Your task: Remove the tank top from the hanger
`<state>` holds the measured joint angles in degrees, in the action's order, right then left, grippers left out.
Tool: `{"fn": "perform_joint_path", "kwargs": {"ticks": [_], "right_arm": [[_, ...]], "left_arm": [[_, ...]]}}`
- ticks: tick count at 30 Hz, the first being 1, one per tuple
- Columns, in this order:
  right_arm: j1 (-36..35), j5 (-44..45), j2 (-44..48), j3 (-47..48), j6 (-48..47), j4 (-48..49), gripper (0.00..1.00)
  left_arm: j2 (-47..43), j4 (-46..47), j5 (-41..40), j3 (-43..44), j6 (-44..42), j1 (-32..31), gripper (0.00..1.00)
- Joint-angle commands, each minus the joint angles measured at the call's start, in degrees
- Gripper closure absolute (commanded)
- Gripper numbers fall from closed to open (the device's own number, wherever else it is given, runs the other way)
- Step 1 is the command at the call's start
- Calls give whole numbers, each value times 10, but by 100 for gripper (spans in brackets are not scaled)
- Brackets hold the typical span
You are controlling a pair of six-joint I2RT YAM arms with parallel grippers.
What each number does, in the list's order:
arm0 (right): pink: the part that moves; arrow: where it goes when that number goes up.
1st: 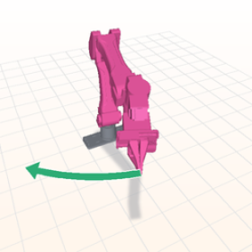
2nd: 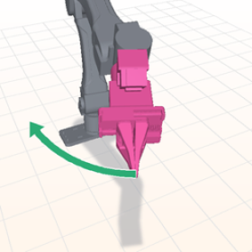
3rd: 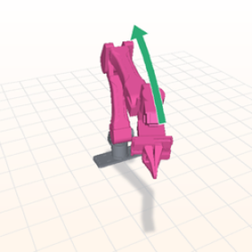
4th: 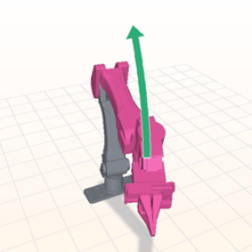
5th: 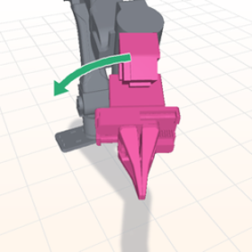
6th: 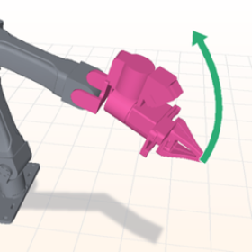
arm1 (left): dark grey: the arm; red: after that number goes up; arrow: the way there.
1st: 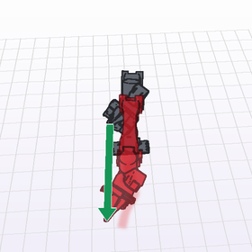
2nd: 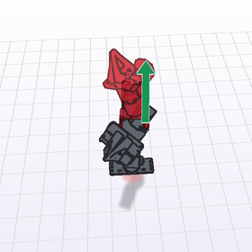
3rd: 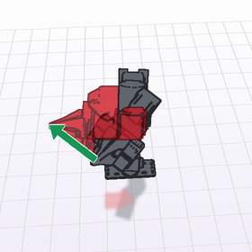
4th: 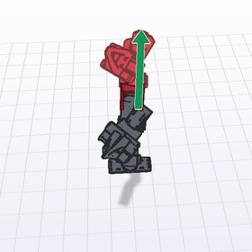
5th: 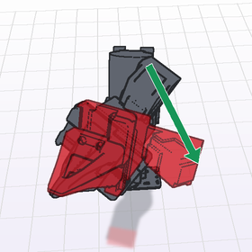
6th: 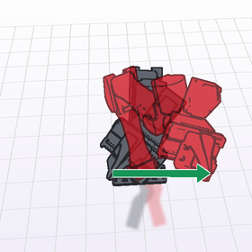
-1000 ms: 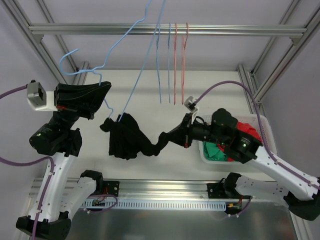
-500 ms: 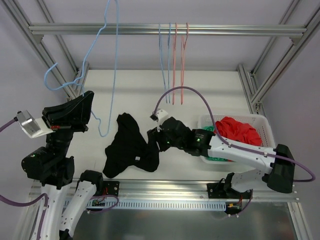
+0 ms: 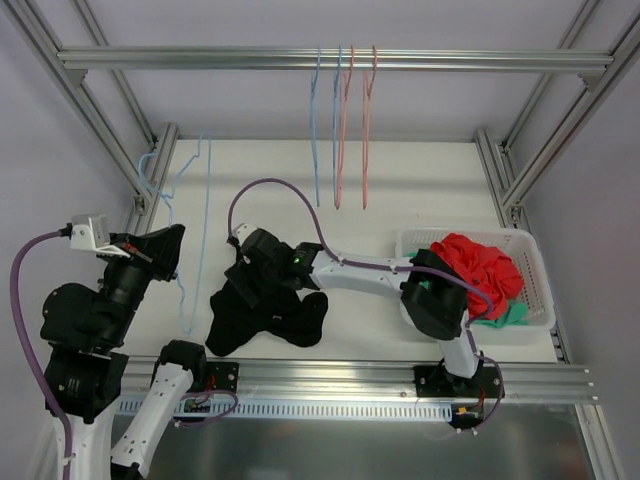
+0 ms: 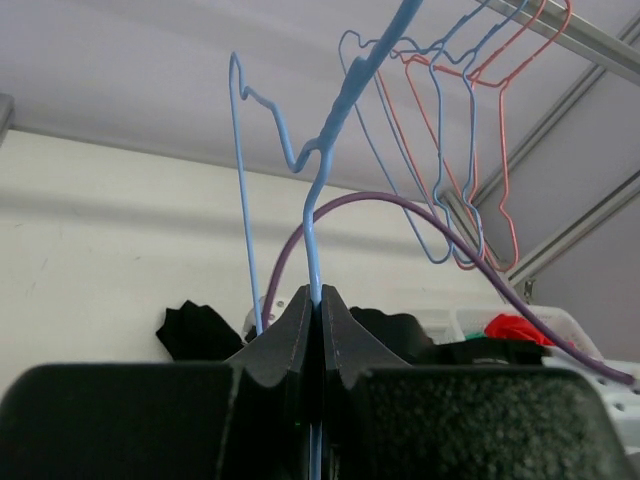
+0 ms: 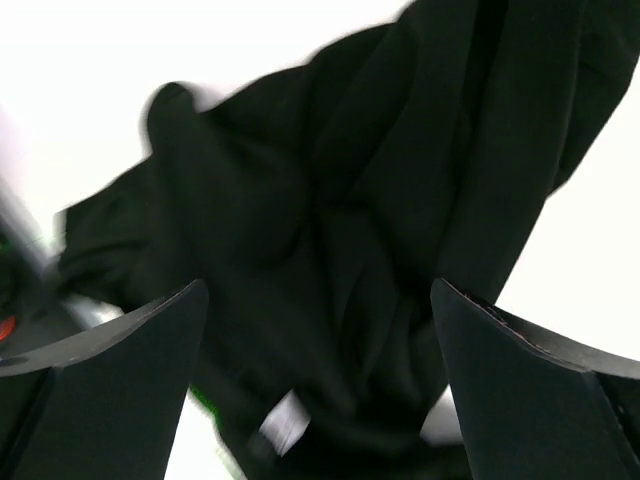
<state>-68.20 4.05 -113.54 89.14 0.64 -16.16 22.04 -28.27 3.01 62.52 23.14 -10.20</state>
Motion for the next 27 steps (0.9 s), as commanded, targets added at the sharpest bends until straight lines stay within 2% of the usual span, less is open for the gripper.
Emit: {"fn": "perform_joint_path", "kwargs": {"ticks": [1, 6, 16, 21, 27], "right_arm": [[8, 21, -57, 44, -21, -27, 1], [8, 53, -92, 43, -8, -25, 1], [8, 51, -53, 2, 8, 6, 0], [5, 46, 2, -41, 16, 29, 1], [2, 18, 110, -109, 16, 65, 1]], "left_arm": [[-9, -74, 9, 53, -34, -4, 100], [4, -110, 28, 64, -52, -4, 100], [36, -113, 60, 73, -71, -4, 100], [128, -106, 82, 134, -81, -4, 100], [325, -92, 89, 310, -91, -4, 100]]}}
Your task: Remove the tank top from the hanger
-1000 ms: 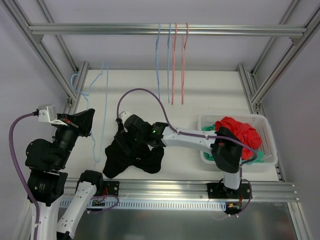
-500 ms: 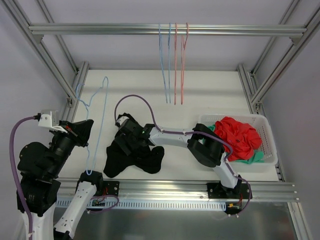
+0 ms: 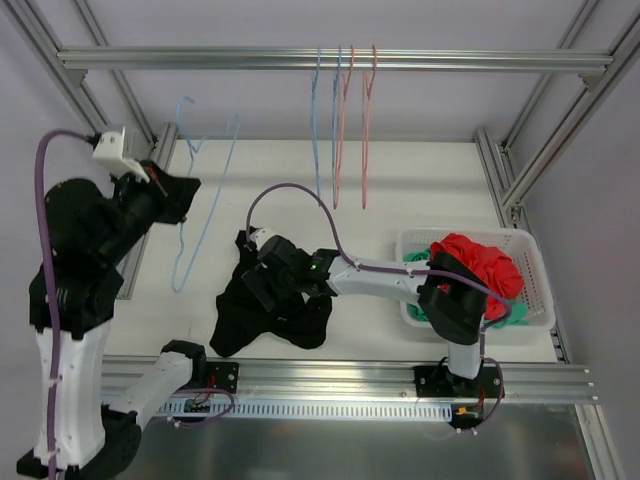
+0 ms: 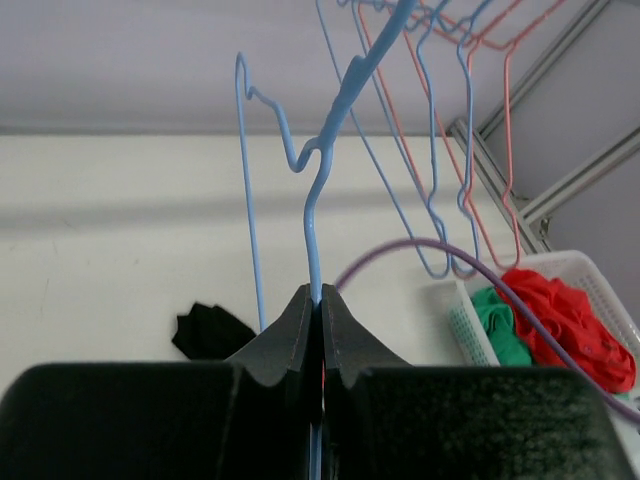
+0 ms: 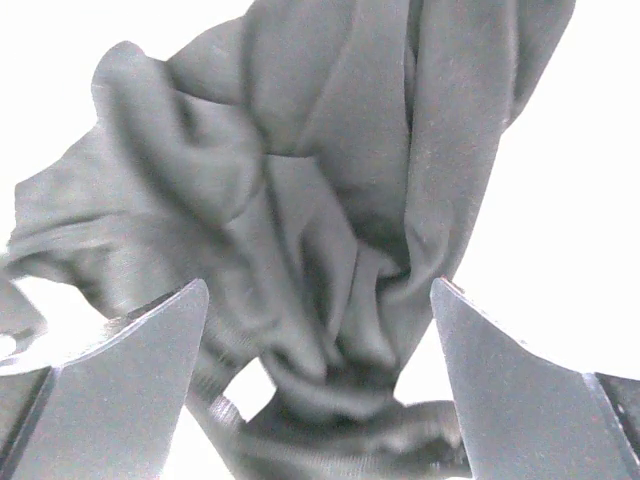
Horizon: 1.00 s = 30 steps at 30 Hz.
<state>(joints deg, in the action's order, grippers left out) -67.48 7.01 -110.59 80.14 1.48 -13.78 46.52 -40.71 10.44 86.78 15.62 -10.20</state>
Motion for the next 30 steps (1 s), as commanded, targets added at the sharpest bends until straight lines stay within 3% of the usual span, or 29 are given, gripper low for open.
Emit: {"fn": "perform_joint_path", "kwargs": {"ticks": [1, 9, 14, 22, 26, 29, 30], "right_arm": [[-5, -16, 94, -24, 8, 42, 1], [-9, -54, 220, -89, 15, 45, 1], [-18, -57, 245, -129, 15, 56, 0], [-20, -63, 226, -149, 26, 81, 0], [-20, -59, 205, -140, 20, 80, 1], [-19, -47, 175, -119, 5, 65, 0], [-19, -46, 166, -103, -2, 60, 0]], "left_arm": [[103, 48, 17, 81, -15, -4, 100], [267, 154, 68, 176, -1, -4, 100], [335, 205, 55, 195, 19, -4, 100], [359, 227, 43, 139, 38, -5, 100], [321, 227, 35, 76, 49, -5, 100], [285, 227, 4, 32, 48, -4, 79], [278, 226, -1, 23, 41, -5, 57]]}}
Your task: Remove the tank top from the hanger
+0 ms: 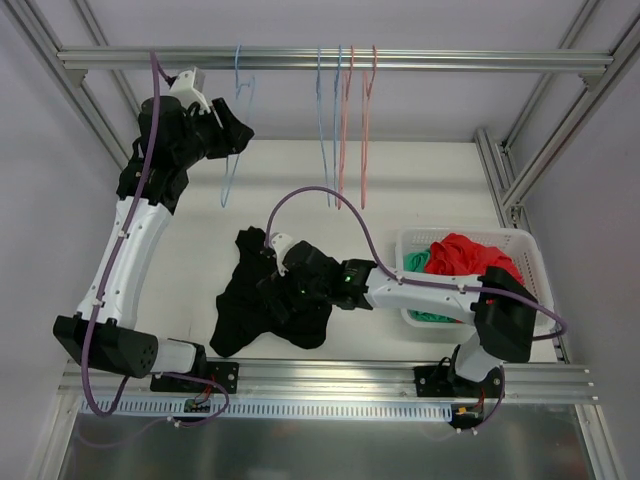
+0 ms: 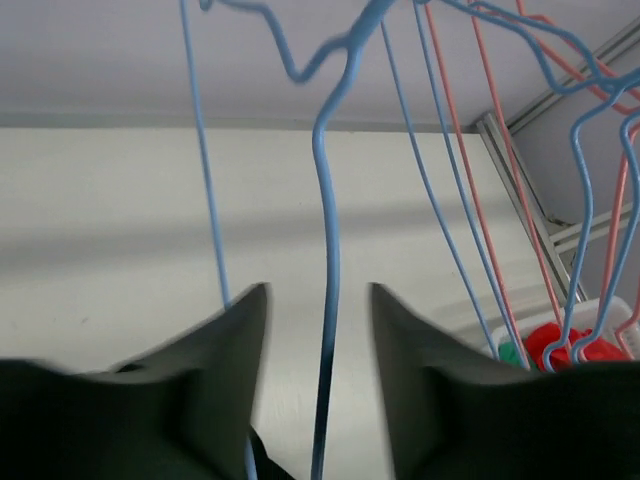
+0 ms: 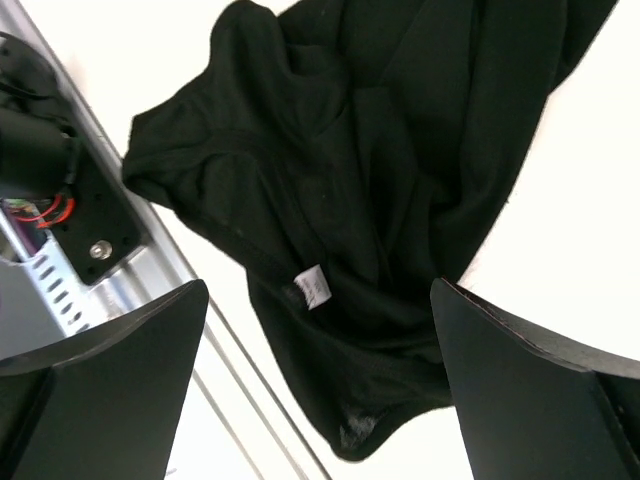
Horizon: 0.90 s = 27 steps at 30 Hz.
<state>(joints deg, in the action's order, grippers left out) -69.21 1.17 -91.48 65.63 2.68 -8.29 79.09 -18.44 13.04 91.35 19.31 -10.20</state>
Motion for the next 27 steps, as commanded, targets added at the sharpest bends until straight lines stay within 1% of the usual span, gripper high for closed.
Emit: {"fn": "perform_joint_path", "kwargs": {"ticks": [1, 2, 3, 5, 6, 7, 8, 9, 10, 11, 12, 13, 15, 16, 17, 18, 19, 20, 22, 23, 24, 27], "right_arm": [[-2, 9, -33, 50, -16, 0, 0], [-2, 9, -50, 59, -19, -9, 0], [-1, 8, -57, 66, -21, -12, 0], [0, 6, -80, 87, -22, -19, 1], [2, 7, -89, 94, -22, -21, 1], [3, 4, -98, 111, -22, -25, 1], [4, 4, -106, 119, -33, -33, 1], [4, 3, -120, 126, -37, -36, 0], [4, 2, -127, 132, -39, -37, 1], [4, 0, -132, 143, -40, -41, 1], [4, -2, -142, 148, -41, -41, 1], [4, -2, -147, 152, -42, -42, 0], [5, 1, -162, 165, -43, -44, 0], [5, 2, -168, 171, -43, -46, 0], [5, 6, -174, 181, -43, -50, 0], [4, 8, -180, 186, -43, -50, 1], [4, 9, -194, 190, -44, -51, 0], [4, 13, -203, 194, -46, -51, 1], [4, 22, -222, 209, -47, -53, 1], [4, 36, -248, 214, -48, -57, 1], [4, 45, -260, 223, -46, -60, 1], [3, 93, -302, 223, -29, -61, 0]], "left_arm": [[-60, 2, -29, -26, 0, -4, 45], [-69, 0, -38, -31, -2, -4, 28], [-80, -5, -42, -34, -5, -4, 2], [-127, -26, -56, -51, -12, -4, 1], [-149, -32, -85, -64, -9, -4, 1], [-204, -36, -100, -79, -8, -4, 1], [-236, -41, -120, -117, -7, -4, 1], [-267, -45, -162, -139, -4, -4, 2], [-328, -46, -179, -158, -6, -4, 1], [-358, -49, -194, -196, -9, -4, 1], [-385, -56, -207, -215, -15, -4, 1], [-439, -57, -223, -231, -18, -4, 1], [-489, -59, -228, -284, -31, -4, 1], [-537, -60, -231, -301, -32, -4, 1], [-562, -59, -232, -338, -33, -4, 1], [-584, -59, -236, -356, -34, -4, 1], [-625, -61, -251, -375, -33, -4, 1], [-646, -60, -259, -413, -33, -4, 1], [-693, -61, -273, -448, -34, -4, 1], [-706, -63, -274, -475, -34, -4, 1], [-726, -65, -270, -485, -33, -4, 1], [-739, -74, -244, -509, -31, -4, 1]]}}
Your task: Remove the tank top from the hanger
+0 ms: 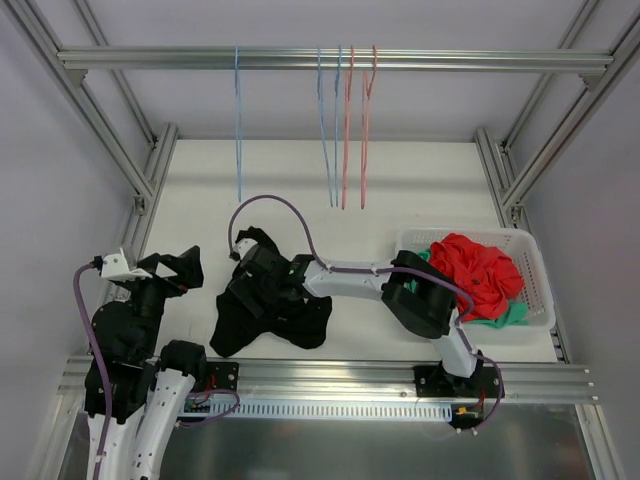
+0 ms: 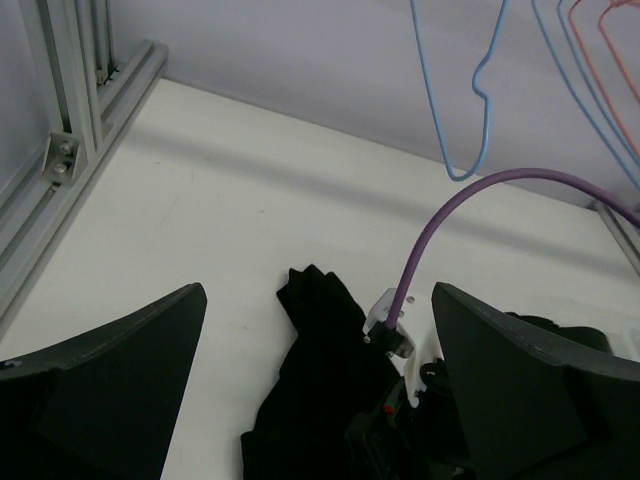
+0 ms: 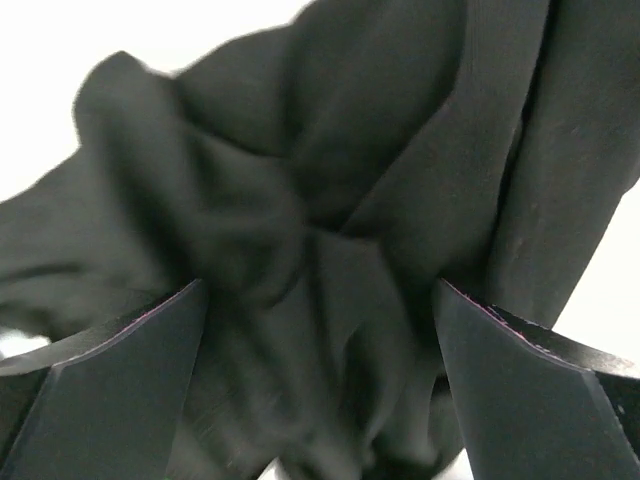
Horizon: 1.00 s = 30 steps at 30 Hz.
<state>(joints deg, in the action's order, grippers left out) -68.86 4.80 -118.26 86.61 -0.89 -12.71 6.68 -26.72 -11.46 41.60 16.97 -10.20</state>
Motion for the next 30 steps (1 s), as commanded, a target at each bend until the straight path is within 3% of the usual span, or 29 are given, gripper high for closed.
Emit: {"fn": "perform_joint_path", "kwargs": {"ticks": [1, 2, 5, 6, 8, 9, 11, 17, 22, 27, 30], "right_arm": [[0, 60, -43, 10, 7, -16, 1], [-2, 71, -52, 8, 18, -16, 2], [-9, 82, -52, -12, 19, -12, 22], [-14, 85, -48, -19, 17, -9, 51], [-17, 91, -30, -51, 14, 3, 77], [-18, 94, 2, -67, 14, 17, 99], [-19, 100, 49, -125, 20, 31, 100], [-18, 131, 300, -236, 31, 12, 100], [-2, 231, 499, -251, 48, -130, 100], [38, 328, 651, -228, 102, -315, 100], [66, 389, 741, -204, 112, -380, 100]], "left_arm": [[-13, 6, 8, -7, -10, -4, 1], [-11, 2, 18, -5, -14, -4, 1], [-2, -3, 20, -1, -15, -4, 1], [2, -5, 25, 0, -15, -4, 1], [3, -7, 30, 1, -15, -4, 1], [2, -8, 28, 1, -15, -4, 1], [0, -10, 24, 2, -16, -4, 1], [-12, -11, 28, 1, -16, -4, 1], [-20, -12, 29, 1, -15, -5, 1], [-27, -13, 27, 1, -15, -4, 1], [-29, -12, 27, 1, -14, -5, 1]]}}
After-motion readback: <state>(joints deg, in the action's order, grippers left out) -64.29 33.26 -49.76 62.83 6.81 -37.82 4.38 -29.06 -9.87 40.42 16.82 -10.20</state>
